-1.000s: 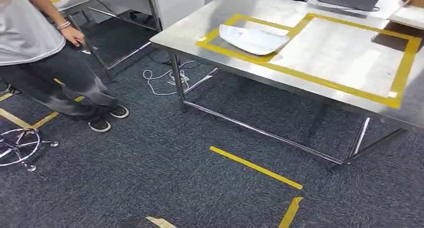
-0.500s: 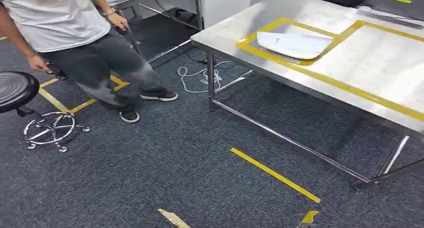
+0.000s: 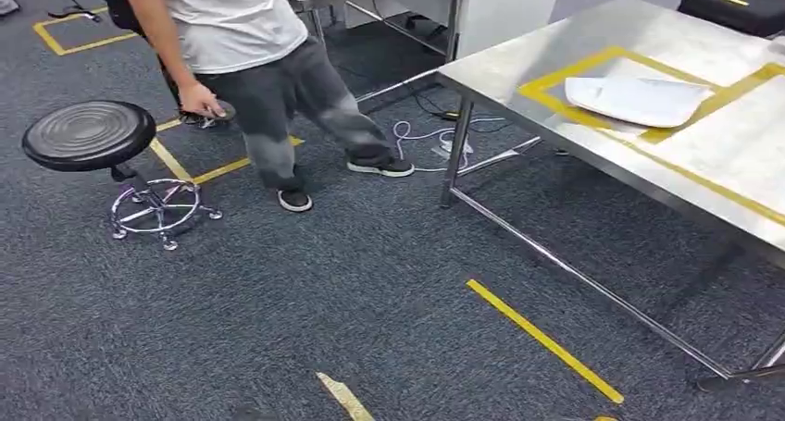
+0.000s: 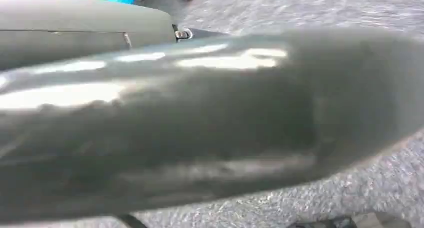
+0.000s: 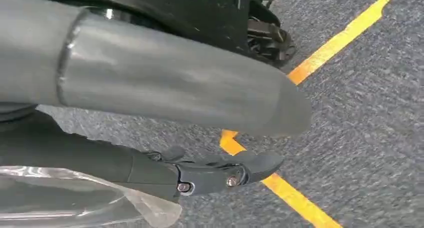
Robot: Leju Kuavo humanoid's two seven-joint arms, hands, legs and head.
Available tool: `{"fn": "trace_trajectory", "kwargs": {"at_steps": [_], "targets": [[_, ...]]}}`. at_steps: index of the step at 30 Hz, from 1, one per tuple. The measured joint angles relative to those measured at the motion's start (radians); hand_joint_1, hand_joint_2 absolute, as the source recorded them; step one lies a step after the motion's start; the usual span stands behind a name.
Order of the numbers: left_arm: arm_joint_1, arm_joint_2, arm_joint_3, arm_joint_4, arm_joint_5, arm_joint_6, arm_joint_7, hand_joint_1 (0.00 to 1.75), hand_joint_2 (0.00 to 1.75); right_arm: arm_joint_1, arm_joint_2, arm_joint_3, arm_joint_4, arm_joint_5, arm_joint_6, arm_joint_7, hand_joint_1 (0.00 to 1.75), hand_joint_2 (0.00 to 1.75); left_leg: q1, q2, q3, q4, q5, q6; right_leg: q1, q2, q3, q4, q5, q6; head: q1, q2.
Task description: Take the parts from the cabinet and place them on the table.
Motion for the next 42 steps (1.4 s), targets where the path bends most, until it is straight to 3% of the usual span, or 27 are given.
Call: {"fn": "trace_trajectory", "kwargs": {"at_steps": [1,2,4,5,6,8,9,10,11,15,17,19,21,22,24,25,26,30,31,33,35,36,38,39,40,41,42], "targets": [[0.001,-0.003,0.032,0.000,0.060,-0.019,0.007,0.00,0.00,0.001,-0.007,-0.001,0.000,-0.011,-0.005,-0.008,0.00,0.00,0.000,-0.007,-0.001,0.000,0.001,0.005,0.001,0.053,-0.013,0.037,-0.029,0.000,0.005,0.000],[0.001,-0.011,0.064,0.000,0.089,-0.025,0.025,0.00,0.00,0.002,-0.009,-0.006,0.000,-0.025,-0.007,-0.010,0.00,0.00,-0.001,-0.014,-0.004,0.000,0.002,0.012,0.001,0.075,-0.043,0.101,-0.066,-0.001,0.005,0.000],[0.007,-0.025,0.101,0.001,0.118,-0.027,0.070,0.00,0.00,0.010,-0.019,-0.023,0.000,-0.039,-0.013,-0.013,0.00,0.00,-0.004,-0.038,-0.007,0.001,0.004,0.015,0.003,0.089,-0.128,0.275,-0.136,-0.002,0.005,0.000],[0.011,-0.032,0.118,0.001,0.140,-0.024,0.078,0.00,0.00,0.013,-0.022,-0.025,-0.001,-0.037,-0.017,-0.022,0.00,0.00,-0.006,-0.050,-0.007,0.001,0.004,0.015,0.003,0.090,-0.155,0.321,-0.141,-0.002,0.005,0.000],[0.015,-0.038,0.140,0.001,0.158,-0.021,0.085,0.00,0.00,0.015,-0.022,-0.026,-0.001,-0.032,-0.023,-0.035,0.00,0.00,-0.006,-0.063,-0.006,0.002,0.004,0.015,0.004,0.090,-0.162,0.321,-0.125,-0.004,0.005,0.000],[0.021,-0.048,0.169,0.002,0.161,-0.024,0.093,0.00,0.00,0.014,-0.024,-0.027,-0.001,-0.021,-0.031,-0.057,0.00,0.00,-0.006,-0.091,-0.004,0.004,0.004,0.015,0.004,0.096,-0.116,0.193,-0.031,-0.010,0.005,0.000],[0.021,-0.053,0.175,0.003,0.160,-0.027,0.097,0.00,0.00,0.013,-0.026,-0.027,-0.002,-0.018,-0.037,-0.064,0.00,0.00,-0.006,-0.104,-0.003,0.006,0.003,0.014,0.003,0.116,-0.075,0.099,0.021,-0.014,0.005,0.000],[0.020,-0.058,0.182,0.003,0.160,-0.028,0.101,0.00,0.00,0.012,-0.027,-0.027,-0.003,-0.016,-0.038,-0.067,0.00,0.00,-0.003,-0.113,-0.006,0.009,0.002,0.011,0.000,0.171,-0.044,0.028,0.032,-0.018,0.005,0.000],[0.018,-0.060,0.189,0.003,0.160,-0.028,0.103,0.00,0.00,0.012,-0.027,-0.027,-0.003,-0.016,-0.038,-0.070,0.00,0.00,-0.008,-0.126,-0.013,0.018,0.000,0.005,-0.004,0.187,-0.038,0.008,0.025,-0.017,0.004,0.000],[0.026,-0.066,0.202,0.008,0.151,-0.031,0.104,0.00,0.00,0.010,-0.026,-0.027,-0.003,-0.011,-0.038,-0.083,0.00,0.00,0.002,-0.162,-0.023,0.014,0.010,-0.022,0.000,0.143,-0.026,0.004,0.036,-0.036,0.004,0.000],[0.026,-0.067,0.202,0.008,0.142,-0.041,0.094,0.00,0.00,0.009,-0.026,-0.027,-0.003,-0.011,-0.037,-0.112,0.00,0.00,-0.004,-0.067,-0.048,0.079,-0.040,-0.031,0.001,0.115,-0.023,0.003,0.036,-0.045,-0.006,0.000],[0.025,-0.067,0.217,0.008,0.186,-0.051,0.004,0.00,0.00,0.009,-0.016,-0.043,-0.003,-0.080,-0.036,-0.176,0.00,0.00,0.000,-0.037,-0.124,0.250,-0.128,-0.040,0.005,0.080,-0.023,0.003,0.035,-0.047,-0.006,0.000],[0.030,-0.066,0.248,0.008,0.223,-0.058,-0.089,0.00,0.00,0.002,-0.005,-0.070,-0.003,-0.117,-0.037,-0.206,0.00,0.00,0.003,-0.035,-0.158,0.334,-0.151,-0.044,0.006,0.050,-0.023,0.004,0.033,-0.049,-0.007,0.000],[0.034,-0.066,0.262,0.008,0.229,-0.061,-0.114,0.00,0.00,-0.001,0.000,-0.076,-0.003,-0.117,-0.038,-0.208,0.00,0.00,0.004,-0.033,-0.141,0.309,-0.126,-0.044,0.006,0.037,-0.023,0.004,0.032,-0.048,-0.006,0.000],[0.039,-0.064,0.275,0.008,0.231,-0.063,-0.124,0.00,0.00,-0.007,0.008,-0.083,-0.003,-0.118,-0.038,-0.210,0.00,0.00,0.003,-0.015,-0.052,0.140,-0.039,-0.038,0.007,0.015,-0.018,0.004,0.029,-0.046,-0.007,0.000],[0.039,-0.064,0.281,0.008,0.232,-0.063,-0.127,0.00,0.00,-0.009,0.011,-0.087,-0.003,-0.118,-0.037,-0.211,0.00,0.00,0.000,0.019,-0.004,0.050,-0.005,-0.032,0.007,0.006,-0.015,0.004,0.027,-0.043,-0.007,0.000],[0.036,-0.064,0.287,0.008,0.232,-0.063,-0.129,0.00,0.00,-0.010,0.014,-0.091,-0.003,-0.115,-0.037,-0.210,0.00,0.00,-0.015,0.073,0.015,0.011,-0.022,-0.025,0.014,-0.003,-0.014,0.005,0.023,-0.037,-0.006,0.000],[0.039,-0.061,0.298,0.008,0.232,-0.044,-0.122,0.00,0.00,-0.011,0.014,-0.093,-0.003,-0.086,-0.038,-0.167,0.00,0.00,-0.018,0.025,0.002,0.006,-0.013,-0.005,0.014,-0.040,-0.005,-0.001,0.021,-0.021,-0.007,0.000],[0.039,-0.059,0.301,0.008,0.230,-0.038,-0.107,0.00,0.00,-0.013,0.011,-0.097,-0.004,-0.096,-0.034,-0.159,0.00,0.00,-0.007,0.010,0.011,-0.006,-0.004,0.006,0.009,-0.015,-0.013,0.009,0.006,-0.010,-0.007,0.000],[0.037,-0.057,0.307,0.008,0.242,-0.038,-0.088,0.00,0.00,-0.012,0.010,-0.109,-0.005,-0.141,-0.017,-0.161,0.00,0.00,-0.007,-0.010,0.008,-0.006,-0.001,0.014,0.007,0.070,-0.056,0.112,-0.058,-0.009,0.003,0.000],[0.038,-0.059,0.339,0.008,0.305,-0.051,-0.077,0.00,0.00,-0.011,0.009,-0.160,-0.005,-0.247,-0.019,-0.183,0.00,0.00,-0.010,-0.040,0.004,-0.005,-0.001,0.017,0.008,0.088,-0.144,0.289,-0.128,-0.008,0.003,0.000],[0.039,-0.060,0.355,0.008,0.315,-0.048,-0.077,0.00,0.00,-0.011,0.009,-0.186,-0.005,-0.279,-0.018,-0.182,0.00,0.00,-0.011,-0.053,0.005,-0.005,-0.001,0.017,0.008,0.090,-0.162,0.319,-0.128,-0.009,0.003,0.000],[0.043,-0.061,0.366,0.008,0.302,-0.039,-0.082,0.00,0.00,-0.011,0.006,-0.223,-0.006,-0.298,-0.016,-0.164,0.00,0.00,-0.012,-0.081,0.007,-0.003,-0.001,0.017,0.008,0.093,-0.140,0.253,-0.064,-0.013,0.003,0.000],[0.043,-0.060,0.366,0.008,0.290,-0.036,-0.087,0.00,0.00,-0.011,0.004,-0.233,-0.006,-0.300,-0.014,-0.156,0.00,0.00,-0.012,-0.096,0.008,-0.001,-0.001,0.017,0.007,0.101,-0.103,0.168,-0.013,-0.014,0.003,0.000],[0.041,-0.061,0.366,0.008,0.276,-0.030,-0.092,0.00,0.00,-0.013,-0.003,-0.243,-0.007,-0.298,-0.007,-0.150,0.00,0.00,-0.011,-0.112,0.008,0.002,-0.002,0.015,0.004,0.134,-0.055,0.058,0.041,-0.017,0.004,0.000],[0.038,-0.061,0.366,0.008,0.268,-0.028,-0.092,0.00,0.00,-0.017,-0.008,-0.249,-0.007,-0.296,-0.002,-0.146,0.00,0.00,-0.012,-0.120,0.003,0.004,-0.003,0.010,-0.002,0.201,-0.038,0.026,0.024,-0.018,0.002,0.000],[0.031,-0.060,0.366,0.008,0.261,-0.025,-0.092,0.00,0.00,-0.020,-0.010,-0.254,-0.007,-0.294,0.005,-0.145,0.00,0.00,-0.012,-0.133,-0.005,0.012,-0.003,0.005,-0.004,0.203,-0.029,0.011,0.025,-0.019,0.001,0.000]]}}
